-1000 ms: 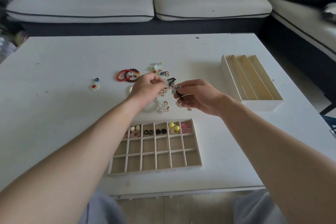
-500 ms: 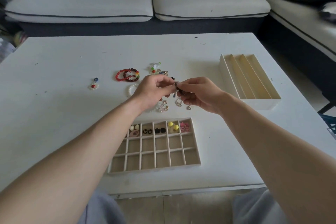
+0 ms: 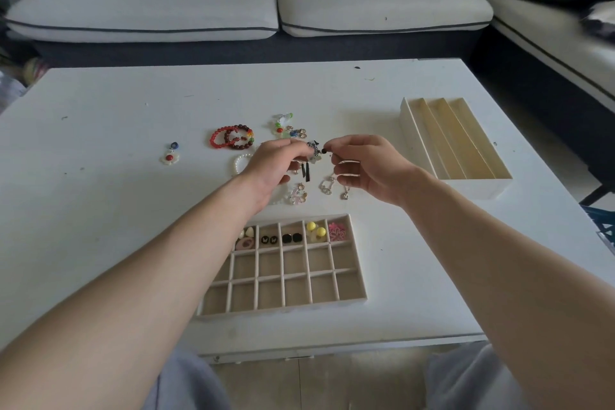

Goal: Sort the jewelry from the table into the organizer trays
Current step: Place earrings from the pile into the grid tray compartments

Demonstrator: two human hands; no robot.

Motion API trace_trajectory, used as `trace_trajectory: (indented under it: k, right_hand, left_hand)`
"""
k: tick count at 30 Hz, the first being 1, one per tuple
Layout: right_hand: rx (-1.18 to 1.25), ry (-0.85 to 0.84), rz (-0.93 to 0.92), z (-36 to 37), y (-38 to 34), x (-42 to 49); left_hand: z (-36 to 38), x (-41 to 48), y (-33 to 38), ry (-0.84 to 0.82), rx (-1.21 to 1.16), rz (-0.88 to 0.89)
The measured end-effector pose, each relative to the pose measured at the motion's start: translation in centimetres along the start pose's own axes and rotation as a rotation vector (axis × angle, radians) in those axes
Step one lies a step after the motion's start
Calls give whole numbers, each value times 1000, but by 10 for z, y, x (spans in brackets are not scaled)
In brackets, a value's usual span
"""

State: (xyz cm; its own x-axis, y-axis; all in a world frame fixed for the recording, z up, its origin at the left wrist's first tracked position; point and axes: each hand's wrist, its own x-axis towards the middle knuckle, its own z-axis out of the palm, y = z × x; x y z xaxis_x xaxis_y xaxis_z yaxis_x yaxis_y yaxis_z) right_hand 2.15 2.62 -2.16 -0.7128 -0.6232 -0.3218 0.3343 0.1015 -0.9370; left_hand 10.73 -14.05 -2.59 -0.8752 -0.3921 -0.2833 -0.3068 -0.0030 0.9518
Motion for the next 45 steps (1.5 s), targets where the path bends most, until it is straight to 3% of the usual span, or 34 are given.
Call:
trace_trajectory:
  k: [7,11,15,20,23,29,39,45]
  right_hand:
    - [92,0,-91,2,-10,-4]
    - [94,-11,-108,9,-14,-8]
    - [58,-27,-113,14,-17,-14]
    - [-107,8,-126,18,-19,-19]
    - [-216,21,-113,20,-17,-21]
    - [-332,99,-127,34,-13,-29]
    - [-238,7,-139,81,-6,-48]
    - [-28,-21,-42,113,2,-45]
  left_hand:
    - [2,-4,-6,-221,-94,-10]
    - [4,-10,-6,-285,3,-23]
    - [4,-16,-3,-325,63,41]
    - [-2,-23,1,-352,-36,68]
    - [-3,-33,5,-321,-117,11]
    - [-9,-48,5,-209,-55,-19]
    - [-43,-84,0,-161,30,-26]
    - [-77,-107,-8,-107,41,-68]
